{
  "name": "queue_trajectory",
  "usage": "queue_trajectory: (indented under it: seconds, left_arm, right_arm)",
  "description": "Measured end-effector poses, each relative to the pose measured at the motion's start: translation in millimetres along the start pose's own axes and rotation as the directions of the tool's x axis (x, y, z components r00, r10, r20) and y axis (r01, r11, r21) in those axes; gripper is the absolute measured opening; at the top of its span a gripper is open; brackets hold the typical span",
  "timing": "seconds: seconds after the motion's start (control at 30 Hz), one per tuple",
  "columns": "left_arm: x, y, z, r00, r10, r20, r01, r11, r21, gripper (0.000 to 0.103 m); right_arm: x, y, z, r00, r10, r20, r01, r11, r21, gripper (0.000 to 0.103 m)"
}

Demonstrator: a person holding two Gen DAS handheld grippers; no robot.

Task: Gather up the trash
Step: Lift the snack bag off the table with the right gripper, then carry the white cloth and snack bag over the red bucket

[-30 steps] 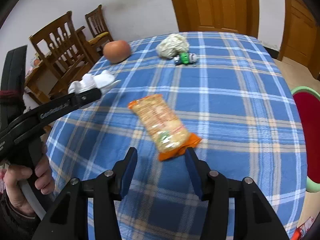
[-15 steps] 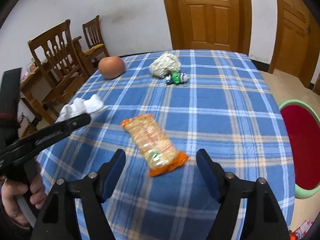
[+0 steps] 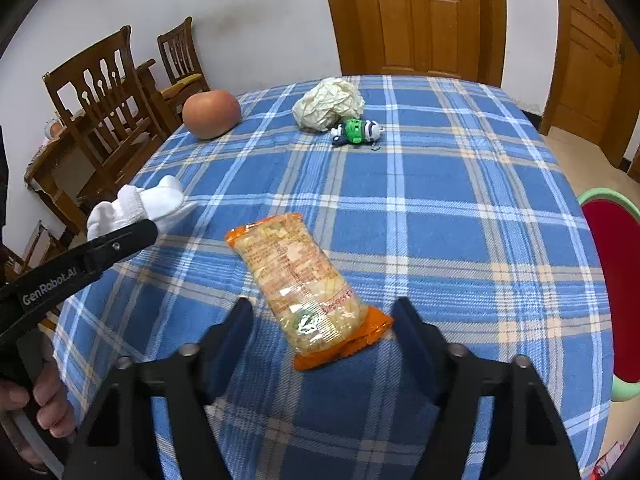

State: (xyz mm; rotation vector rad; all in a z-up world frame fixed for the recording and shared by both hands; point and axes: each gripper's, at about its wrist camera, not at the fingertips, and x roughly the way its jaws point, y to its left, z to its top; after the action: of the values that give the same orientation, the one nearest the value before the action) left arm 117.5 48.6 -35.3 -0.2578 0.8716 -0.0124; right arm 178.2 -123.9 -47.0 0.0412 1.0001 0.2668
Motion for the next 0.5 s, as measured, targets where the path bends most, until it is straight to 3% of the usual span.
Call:
queue_trajectory:
  seconds: [0.1,0.2,0.5]
  left_arm:
    - [-0.2,-0.2,0.0,1.000,0.000,0.001,0.000,1.000,0.001,0.032]
    - [0.0,-0.4,0.2,1.000,0.000,0.002,0.000,1.000,0.002,0.032]
    - [-6.0,-9.5,1.5,1.000,-0.008,0.012,0.008,1.000,0.020,0.032]
  right_arm:
    - [-1.9,-1.3,0.4,1.000,0.011,0.009,-0.012,1.000,0.011,0.052]
    - [-5.1,-4.7,0.1,1.000,0.016,0.022,-0.017,0.999,0.036,0.049]
    - [-28.8,-22.6,-5.1,0.995,0.011,0.103,-0.023,0.993,0.115,0.047]
